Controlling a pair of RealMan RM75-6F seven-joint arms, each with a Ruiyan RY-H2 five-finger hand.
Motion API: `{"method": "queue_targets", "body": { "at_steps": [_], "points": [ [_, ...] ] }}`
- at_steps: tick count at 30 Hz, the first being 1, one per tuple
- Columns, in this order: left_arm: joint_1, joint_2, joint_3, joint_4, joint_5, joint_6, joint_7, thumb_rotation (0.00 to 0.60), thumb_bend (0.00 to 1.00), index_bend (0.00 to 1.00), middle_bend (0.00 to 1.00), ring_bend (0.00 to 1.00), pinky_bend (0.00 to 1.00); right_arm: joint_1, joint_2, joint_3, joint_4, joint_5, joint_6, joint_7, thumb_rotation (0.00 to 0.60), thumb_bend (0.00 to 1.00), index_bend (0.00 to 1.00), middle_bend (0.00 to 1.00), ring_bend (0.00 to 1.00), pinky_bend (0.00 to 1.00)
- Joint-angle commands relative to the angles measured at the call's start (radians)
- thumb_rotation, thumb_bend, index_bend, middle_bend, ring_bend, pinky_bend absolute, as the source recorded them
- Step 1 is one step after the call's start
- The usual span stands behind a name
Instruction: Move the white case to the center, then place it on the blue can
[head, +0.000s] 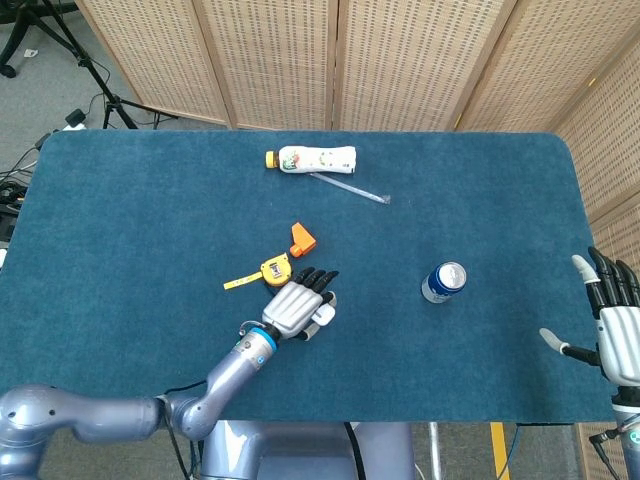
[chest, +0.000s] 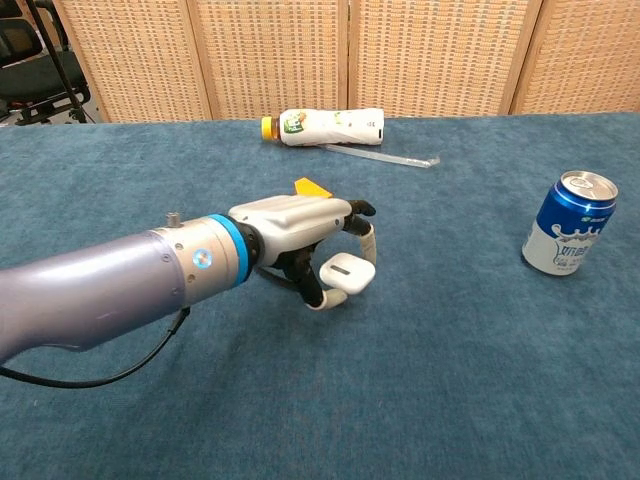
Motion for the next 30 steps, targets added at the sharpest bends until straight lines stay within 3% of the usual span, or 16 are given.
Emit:
{"method": "queue_targets", "body": {
  "at_steps": [1, 3, 8, 14, 18, 25, 30],
  "points": [
    [-0.046, -0.049, -0.024, 0.047, -0.086, -0.008, 0.014, 0.6, 0.1, 0.0, 0.0, 0.0, 0.0, 0.0, 0.0, 0.0, 0.0, 0.002, -0.001, 0.0, 0.6, 0.0, 0.0, 0.0, 0.0, 0.0],
    [-0.05, -0.04, -0.024, 0.037, -0.077, -0.005, 0.003, 0.6, 0.01, 0.0, 0.0, 0.0, 0.0, 0.0, 0.001, 0.001, -0.001, 0.004, -0.002, 0.0, 0.6, 0.0, 0.0, 0.0, 0.0, 0.0],
    [-0.021, 0.027, -0.015, -0.04, 0.016, 0.042, -0.056, 0.6, 0.0, 0.0, 0.0, 0.0, 0.0, 0.0, 0.0, 0.001, 0.0, 0.002, 0.0, -0.001, 0.6, 0.0, 0.0, 0.0, 0.0, 0.0],
    [0.136, 0.252, 0.072, -0.208, 0.255, 0.237, -0.156, 0.6, 0.0, 0.0, 0.0, 0.0, 0.0, 0.002, 0.01, -0.013, -0.003, -0.016, -0.012, -0.01, 0.6, 0.0, 0.0, 0.0, 0.0, 0.0],
    [0.234, 0.399, 0.124, -0.239, 0.394, 0.333, -0.306, 0.6, 0.0, 0.0, 0.0, 0.0, 0.0, 0.009, 0.003, -0.019, 0.008, -0.045, -0.009, -0.009, 0.6, 0.0, 0.0, 0.0, 0.0, 0.0],
    [0.402, 0.619, 0.184, -0.221, 0.517, 0.507, -0.545, 0.6, 0.0, 0.0, 0.0, 0.0, 0.0, 0.073, -0.041, -0.051, 0.079, -0.22, -0.014, -0.035, 0.6, 0.0, 0.0, 0.0, 0.0, 0.0],
    [0.517, 0.702, 0.215, -0.234, 0.514, 0.62, -0.589, 0.6, 0.0, 0.0, 0.0, 0.0, 0.0, 0.185, -0.015, -0.085, -0.002, -0.377, -0.138, -0.104, 0.6, 0.0, 0.01, 0.0, 0.0, 0.0]
  ]
}}
